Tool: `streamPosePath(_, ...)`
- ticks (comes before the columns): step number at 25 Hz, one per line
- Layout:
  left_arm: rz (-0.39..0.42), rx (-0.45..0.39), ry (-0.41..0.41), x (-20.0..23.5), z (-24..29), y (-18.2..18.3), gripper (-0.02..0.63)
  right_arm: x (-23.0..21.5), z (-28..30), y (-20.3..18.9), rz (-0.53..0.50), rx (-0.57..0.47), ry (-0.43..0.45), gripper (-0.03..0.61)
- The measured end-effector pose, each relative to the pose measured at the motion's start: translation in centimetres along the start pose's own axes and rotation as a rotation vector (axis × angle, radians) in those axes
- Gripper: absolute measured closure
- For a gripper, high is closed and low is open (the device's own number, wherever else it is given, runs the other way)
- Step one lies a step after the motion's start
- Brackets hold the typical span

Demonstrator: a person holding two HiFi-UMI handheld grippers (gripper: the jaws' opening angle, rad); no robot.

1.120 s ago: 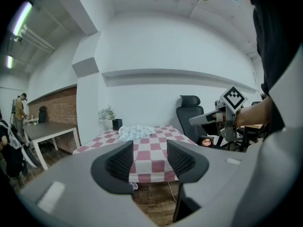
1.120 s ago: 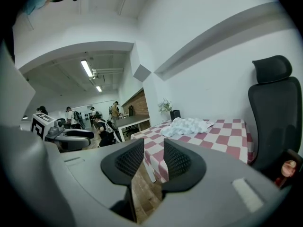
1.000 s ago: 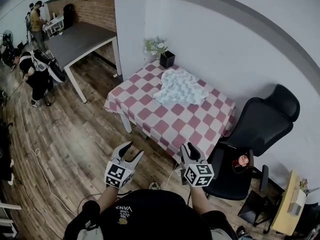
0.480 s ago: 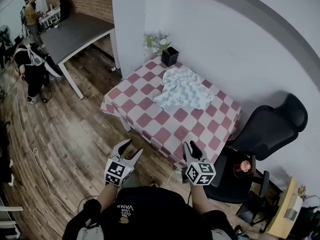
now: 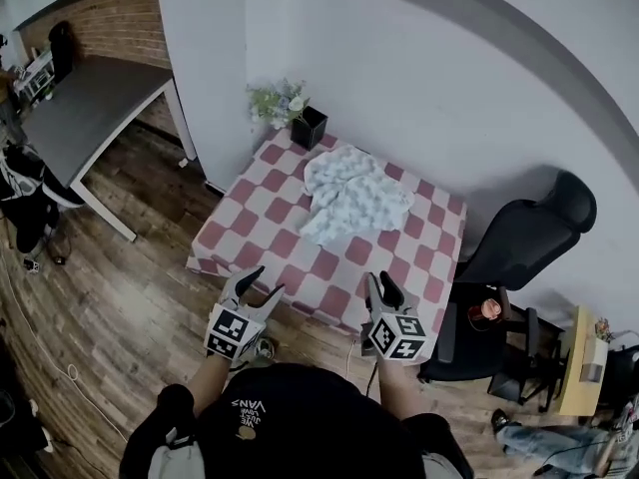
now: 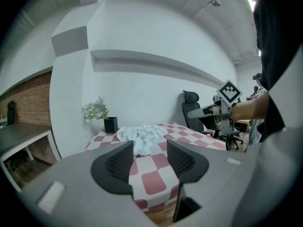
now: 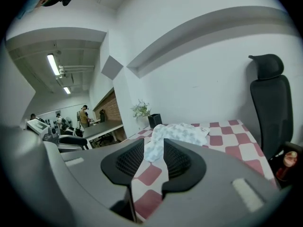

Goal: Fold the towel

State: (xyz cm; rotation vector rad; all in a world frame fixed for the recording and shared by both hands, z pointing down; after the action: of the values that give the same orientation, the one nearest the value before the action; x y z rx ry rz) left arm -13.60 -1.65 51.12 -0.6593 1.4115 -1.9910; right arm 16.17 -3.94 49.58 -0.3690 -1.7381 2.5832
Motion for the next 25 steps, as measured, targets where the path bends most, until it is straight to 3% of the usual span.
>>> streamPosePath(8,0.062,0.020,-0.173,6.3,2.3,0.6,0.417,2.8,2.1,-0.2,0.021,-0.010,-0.152,0.460)
streamPosePath(14,0.052,0.059,-0.251,8.4,5.8,-0.1,0.417,2.0,3.8,-0.3,0.012,0.022,-0.224,0.460)
streamPosePath(25,0.064,0.150,-0.289,8.8,14.8,-0.4,0.417,-3.1,11.6,1.6,-0.051,0.081,-0.196,0.460)
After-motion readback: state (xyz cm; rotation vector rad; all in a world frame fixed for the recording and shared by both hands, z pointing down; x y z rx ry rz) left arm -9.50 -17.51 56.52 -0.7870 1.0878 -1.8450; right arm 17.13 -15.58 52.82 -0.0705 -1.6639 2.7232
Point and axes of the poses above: the fingertips, and each gripper's own axes: z forward along the fingers, x to its left, y out of its top, the point moved 8 cm from there along -z, backward along the fingers, and after that the axes turned 10 degrees about -y, right-handed, at the moved point
